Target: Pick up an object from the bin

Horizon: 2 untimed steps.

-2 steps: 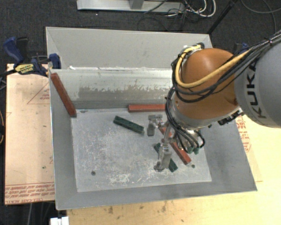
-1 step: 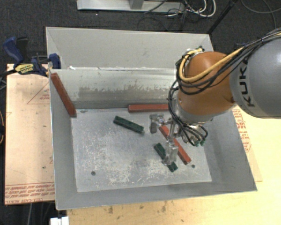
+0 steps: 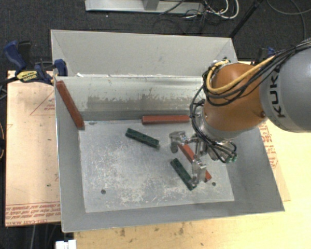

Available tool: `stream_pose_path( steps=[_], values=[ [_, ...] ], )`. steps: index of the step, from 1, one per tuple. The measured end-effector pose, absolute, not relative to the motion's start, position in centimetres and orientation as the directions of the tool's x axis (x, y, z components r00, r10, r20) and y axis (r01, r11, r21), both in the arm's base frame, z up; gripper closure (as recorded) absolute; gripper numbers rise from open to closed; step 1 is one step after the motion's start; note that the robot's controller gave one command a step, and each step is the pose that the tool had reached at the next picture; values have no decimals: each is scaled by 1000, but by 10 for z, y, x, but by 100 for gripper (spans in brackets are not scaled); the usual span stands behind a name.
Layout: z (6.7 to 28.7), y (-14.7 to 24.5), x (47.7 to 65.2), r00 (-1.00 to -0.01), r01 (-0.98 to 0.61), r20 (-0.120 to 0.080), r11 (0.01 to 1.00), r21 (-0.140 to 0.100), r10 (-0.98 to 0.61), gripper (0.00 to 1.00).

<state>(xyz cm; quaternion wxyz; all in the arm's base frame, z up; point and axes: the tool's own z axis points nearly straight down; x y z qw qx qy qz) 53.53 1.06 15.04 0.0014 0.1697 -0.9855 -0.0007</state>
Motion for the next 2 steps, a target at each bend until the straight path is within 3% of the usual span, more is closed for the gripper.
stream_pose_path(
  steps=[1, 2],
  values=[
    [110, 7, 587, -923, -384, -12, 923, -5, -384, 0],
    [83, -2, 594, -890, -456, -4, 890, 0, -456, 0]
  ],
)
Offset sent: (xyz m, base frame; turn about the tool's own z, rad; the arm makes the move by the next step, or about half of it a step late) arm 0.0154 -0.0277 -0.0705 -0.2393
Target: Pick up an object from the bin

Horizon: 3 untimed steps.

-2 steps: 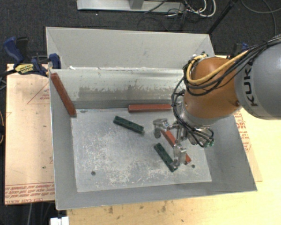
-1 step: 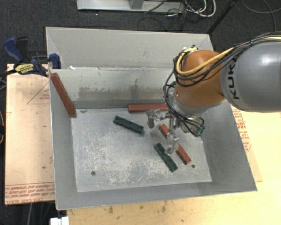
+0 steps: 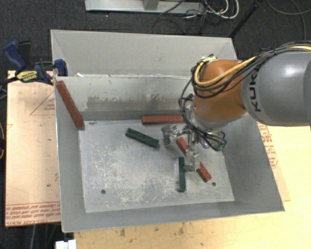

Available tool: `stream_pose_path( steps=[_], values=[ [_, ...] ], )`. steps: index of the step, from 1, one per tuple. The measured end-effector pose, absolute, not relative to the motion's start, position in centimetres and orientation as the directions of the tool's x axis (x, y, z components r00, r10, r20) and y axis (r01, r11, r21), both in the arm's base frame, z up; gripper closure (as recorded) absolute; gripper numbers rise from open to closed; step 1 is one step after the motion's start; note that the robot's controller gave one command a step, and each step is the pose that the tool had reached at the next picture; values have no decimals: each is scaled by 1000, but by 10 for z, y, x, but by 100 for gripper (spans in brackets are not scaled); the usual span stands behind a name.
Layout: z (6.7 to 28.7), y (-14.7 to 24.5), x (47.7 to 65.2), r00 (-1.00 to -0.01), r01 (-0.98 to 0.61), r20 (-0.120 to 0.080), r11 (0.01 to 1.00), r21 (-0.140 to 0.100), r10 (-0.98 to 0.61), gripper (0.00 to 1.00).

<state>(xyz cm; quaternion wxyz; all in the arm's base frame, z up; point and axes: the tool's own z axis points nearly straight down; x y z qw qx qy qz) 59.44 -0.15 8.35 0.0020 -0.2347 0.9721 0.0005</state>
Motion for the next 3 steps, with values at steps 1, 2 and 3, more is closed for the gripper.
stream_pose_path(
  steps=[1, 2, 3],
  values=[
    [75, -47, 515, -754, -657, -1, 754, 1, -657, 100],
    [75, -47, 515, -754, -657, -1, 754, 1, -657, 100],
    [223, -24, 523, -681, -733, -4, 681, -2, -733, 100]
  ],
)
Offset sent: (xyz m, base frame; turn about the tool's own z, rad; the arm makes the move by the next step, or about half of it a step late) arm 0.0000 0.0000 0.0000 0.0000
